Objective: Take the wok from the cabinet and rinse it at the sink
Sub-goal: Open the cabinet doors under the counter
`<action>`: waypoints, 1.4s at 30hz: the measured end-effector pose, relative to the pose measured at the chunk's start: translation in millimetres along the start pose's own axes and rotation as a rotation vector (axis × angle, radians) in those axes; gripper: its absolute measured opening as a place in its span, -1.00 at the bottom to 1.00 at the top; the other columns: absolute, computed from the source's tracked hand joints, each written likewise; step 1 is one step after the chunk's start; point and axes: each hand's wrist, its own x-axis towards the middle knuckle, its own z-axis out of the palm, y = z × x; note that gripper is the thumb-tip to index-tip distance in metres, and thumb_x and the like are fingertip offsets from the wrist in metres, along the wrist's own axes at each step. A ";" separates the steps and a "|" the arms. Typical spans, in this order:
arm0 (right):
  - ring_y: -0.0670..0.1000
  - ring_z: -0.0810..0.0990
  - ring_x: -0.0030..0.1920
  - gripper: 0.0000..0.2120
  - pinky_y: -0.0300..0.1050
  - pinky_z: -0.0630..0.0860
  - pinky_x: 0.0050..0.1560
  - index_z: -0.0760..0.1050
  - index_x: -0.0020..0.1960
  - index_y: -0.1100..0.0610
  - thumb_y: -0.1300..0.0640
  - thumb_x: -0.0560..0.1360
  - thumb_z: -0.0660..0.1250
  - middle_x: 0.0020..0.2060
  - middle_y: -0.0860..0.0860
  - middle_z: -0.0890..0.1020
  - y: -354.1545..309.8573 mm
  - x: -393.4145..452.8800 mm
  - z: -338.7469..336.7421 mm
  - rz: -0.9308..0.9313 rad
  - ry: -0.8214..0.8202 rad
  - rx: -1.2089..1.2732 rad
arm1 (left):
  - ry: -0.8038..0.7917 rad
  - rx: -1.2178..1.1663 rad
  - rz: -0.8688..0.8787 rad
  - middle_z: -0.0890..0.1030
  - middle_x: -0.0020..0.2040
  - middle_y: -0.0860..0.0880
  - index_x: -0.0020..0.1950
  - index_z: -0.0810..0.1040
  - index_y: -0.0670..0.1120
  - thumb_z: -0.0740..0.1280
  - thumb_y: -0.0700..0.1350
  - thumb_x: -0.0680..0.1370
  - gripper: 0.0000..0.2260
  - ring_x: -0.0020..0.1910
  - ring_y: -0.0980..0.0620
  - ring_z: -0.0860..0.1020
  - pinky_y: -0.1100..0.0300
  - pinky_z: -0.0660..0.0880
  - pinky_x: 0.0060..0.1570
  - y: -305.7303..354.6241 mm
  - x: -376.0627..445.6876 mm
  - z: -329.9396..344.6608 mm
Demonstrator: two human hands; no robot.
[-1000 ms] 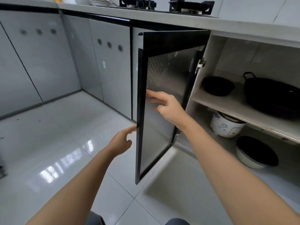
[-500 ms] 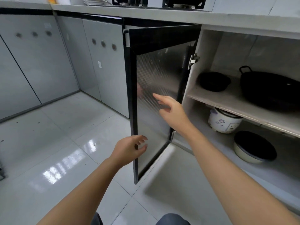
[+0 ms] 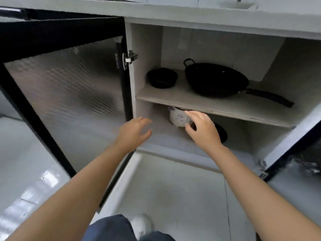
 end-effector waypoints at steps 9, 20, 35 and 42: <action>0.02 0.29 0.41 -0.58 -0.07 0.20 0.39 0.35 0.42 0.10 0.07 0.58 0.21 0.37 0.00 0.43 83.5 0.2 -24.5 0.227 0.062 -0.178 | -0.052 -0.001 0.223 0.52 0.28 -0.02 0.31 0.49 -0.09 0.27 -0.02 0.56 -0.66 0.25 -0.04 0.48 0.13 0.38 0.17 42.8 91.0 57.8; 0.00 0.30 0.41 -0.57 -0.09 0.20 0.39 0.32 0.43 0.10 0.03 0.59 0.19 0.37 -0.02 0.42 137.4 28.0 -36.5 0.343 0.153 -0.258 | -0.029 -0.024 0.311 0.51 0.28 -0.06 0.31 0.47 -0.12 0.25 -0.05 0.57 -0.67 0.24 -0.11 0.47 0.08 0.34 0.16 69.0 176.7 102.5; 0.14 0.16 0.49 -0.41 0.03 0.15 0.46 0.14 0.51 0.16 0.06 0.55 0.25 0.49 0.12 0.22 252.6 136.0 -54.0 0.588 0.105 -0.500 | -0.147 -0.323 -0.139 0.34 0.43 -0.17 0.51 0.15 -0.14 0.10 0.24 0.56 -0.35 0.36 -0.21 0.37 -0.04 0.38 0.27 91.9 323.5 161.0; 0.12 -0.03 0.53 -0.34 0.19 -0.03 0.47 -0.04 0.55 0.07 0.08 0.55 0.21 0.54 0.06 0.05 278.9 148.8 -57.9 0.756 -0.008 -0.623 | -0.083 -0.558 -0.361 0.28 0.43 -0.27 0.52 0.02 -0.26 0.20 0.21 0.54 -0.23 0.36 -0.26 0.35 -0.09 0.36 0.30 118.5 353.5 185.1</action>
